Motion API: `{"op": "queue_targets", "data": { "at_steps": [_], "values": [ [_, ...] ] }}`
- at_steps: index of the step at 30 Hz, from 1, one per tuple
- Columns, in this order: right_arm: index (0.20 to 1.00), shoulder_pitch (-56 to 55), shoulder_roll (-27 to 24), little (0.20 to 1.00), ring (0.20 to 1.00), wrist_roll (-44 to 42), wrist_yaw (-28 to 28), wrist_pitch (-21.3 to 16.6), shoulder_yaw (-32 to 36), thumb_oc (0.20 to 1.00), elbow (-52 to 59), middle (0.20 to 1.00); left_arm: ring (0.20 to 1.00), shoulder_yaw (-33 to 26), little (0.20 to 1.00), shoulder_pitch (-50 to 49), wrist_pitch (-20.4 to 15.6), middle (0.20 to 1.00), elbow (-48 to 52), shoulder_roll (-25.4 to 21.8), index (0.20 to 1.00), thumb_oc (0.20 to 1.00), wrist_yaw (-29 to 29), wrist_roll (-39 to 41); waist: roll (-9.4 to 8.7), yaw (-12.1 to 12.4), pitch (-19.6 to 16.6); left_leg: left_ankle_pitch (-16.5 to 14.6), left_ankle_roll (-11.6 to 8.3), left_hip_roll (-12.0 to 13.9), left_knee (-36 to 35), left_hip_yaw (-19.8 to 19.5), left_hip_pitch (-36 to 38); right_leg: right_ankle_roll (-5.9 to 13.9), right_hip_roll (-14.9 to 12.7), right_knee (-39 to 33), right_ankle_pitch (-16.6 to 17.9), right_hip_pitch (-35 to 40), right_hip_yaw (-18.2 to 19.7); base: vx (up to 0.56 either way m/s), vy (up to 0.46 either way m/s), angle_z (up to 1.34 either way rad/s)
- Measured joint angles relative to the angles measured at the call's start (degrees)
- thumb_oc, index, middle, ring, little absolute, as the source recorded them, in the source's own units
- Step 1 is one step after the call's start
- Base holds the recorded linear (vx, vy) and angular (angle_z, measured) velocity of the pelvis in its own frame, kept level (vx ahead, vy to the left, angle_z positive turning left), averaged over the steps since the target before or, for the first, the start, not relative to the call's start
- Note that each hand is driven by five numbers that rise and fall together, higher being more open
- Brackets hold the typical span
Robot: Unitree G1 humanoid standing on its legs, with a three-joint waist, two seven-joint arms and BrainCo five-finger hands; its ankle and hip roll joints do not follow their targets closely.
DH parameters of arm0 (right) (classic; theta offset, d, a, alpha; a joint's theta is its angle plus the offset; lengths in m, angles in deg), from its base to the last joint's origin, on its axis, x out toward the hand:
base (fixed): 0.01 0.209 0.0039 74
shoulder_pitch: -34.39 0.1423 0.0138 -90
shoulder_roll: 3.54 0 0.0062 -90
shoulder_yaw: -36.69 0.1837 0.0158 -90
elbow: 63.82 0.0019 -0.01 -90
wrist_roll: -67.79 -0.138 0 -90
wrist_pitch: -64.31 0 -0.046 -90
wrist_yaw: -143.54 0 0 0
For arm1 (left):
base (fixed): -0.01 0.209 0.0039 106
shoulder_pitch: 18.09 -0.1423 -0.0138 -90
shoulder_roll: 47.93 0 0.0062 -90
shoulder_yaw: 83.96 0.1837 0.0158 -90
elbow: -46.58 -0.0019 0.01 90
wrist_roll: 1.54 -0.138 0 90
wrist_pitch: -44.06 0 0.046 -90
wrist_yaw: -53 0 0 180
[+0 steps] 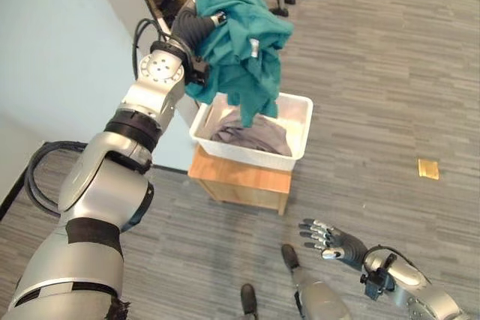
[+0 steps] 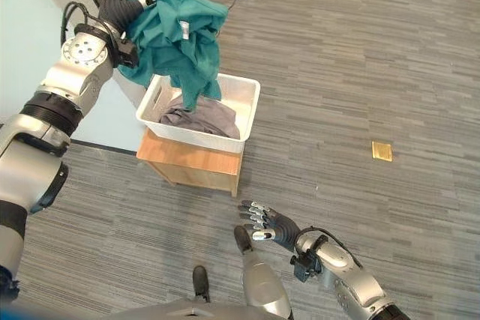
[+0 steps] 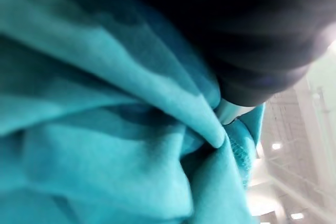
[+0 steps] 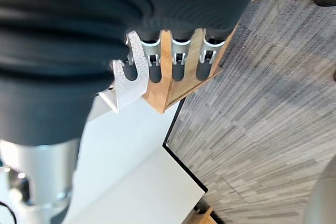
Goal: Pick up bed clothes into laundry basket.
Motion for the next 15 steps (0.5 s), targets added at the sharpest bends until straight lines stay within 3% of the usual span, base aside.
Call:
{"op": "queue_targets", "data": {
  "at_steps": [4, 7, 10, 12, 14, 15],
  "values": [
    [1.0, -1.11, 0.07, 1.0, 1.0, 1.08, -0.55, -0.55, 2.44, 1.0, 0.0, 1.0, 0.2, -0.2, 0.2, 0.75, -0.4, 0.2, -0.41, -2.68, 0.2, 0.2, -0.35, -1.66, -0.01, -0.99, 1.03, 0.04, -0.05, -0.42, -0.01, 1.44, -3.84, 0.47, 0.07, 0.01, 0.46, -4.32, 1.3, -0.07, -0.001, -0.14],
    [1.0, -3.4, 0.27, 1.0, 1.0, 1.13, -1.93, -1.38, 5.65, 1.0, 0.11, 1.0, 0.2, 0.11, 0.2, 1.88, -0.11, 0.2, -3.26, -4.67, 0.2, 0.2, -1.12, -2.45, -0.58, -2.86, 5.05, 0.38, 0.08, -0.79, -0.01, 2.12, -6.44, 0.84, -0.29, 0.01, 1.57, -7.2, 1.68, -0.09, -0.01, -0.14],
    [1.0, -6.35, 0.21, 1.0, 1.0, 1.2, -2.44, -1.71, 6.56, 1.0, 0.08, 1.0, 0.2, 0.09, 0.2, 4.83, -0.13, 0.2, -4.4, -5.13, 0.2, 0.2, -1.75, -3.98, -1.54, -3.04, 9.5, 0.62, -0.09, -0.92, 0.01, 2.66, -8.79, 0.94, -0.35, 0.02, 2.11, -9.74, 2.2, -0.06, -0.01, -0.1],
    [1.0, -4.86, 0.37, 1.0, 1.0, 1.65, -2.73, -1.79, 4.96, 1.0, 0.22, 1.0, 0.2, 0.38, 0.2, 5.48, 0.32, 0.2, -5.66, -4.87, 0.2, 0.2, -2.18, -4.58, -2.08, -3.79, 14.26, 0.84, -0.16, -0.44, 0.02, 3.04, -10.4, -0.07, 0.06, 0.07, 3.71, -11.7, 2.02, -0.06, -0.023, -0.19],
    [1.0, -4.19, 1.04, 1.0, 1.0, 1.66, -3.38, -3.46, 5.17, 1.0, 0.43, 1.0, 0.2, 0.6, 0.2, 5.92, 0.24, 0.2, -5.66, -4.52, 0.2, 0.2, -2.31, -4.59, -1.99, -3.69, 15.05, 0.68, -0.41, -0.15, 0.01, 2.93, -10.87, -0.15, 0.31, 0.06, 3.78, -12.23, 1.66, -0.02, -0.014, -0.05],
    [1.0, -3.37, 1.09, 1.0, 1.0, 1.66, -3.53, -3.75, 5.19, 1.0, 0.47, 1.0, 0.768, 0.67, 0.768, 6.69, 0.24, 0.768, -5.91, -4.57, 0.768, 0.768, -2.34, -4.6, -1.99, -3.63, 15.69, 0.67, -0.43, -0.03, 0.0, 2.85, -11.24, -0.15, 0.4, 0.06, 3.78, -12.53, 1.4, 0.01, -0.008, 0.04]
  ]
}}
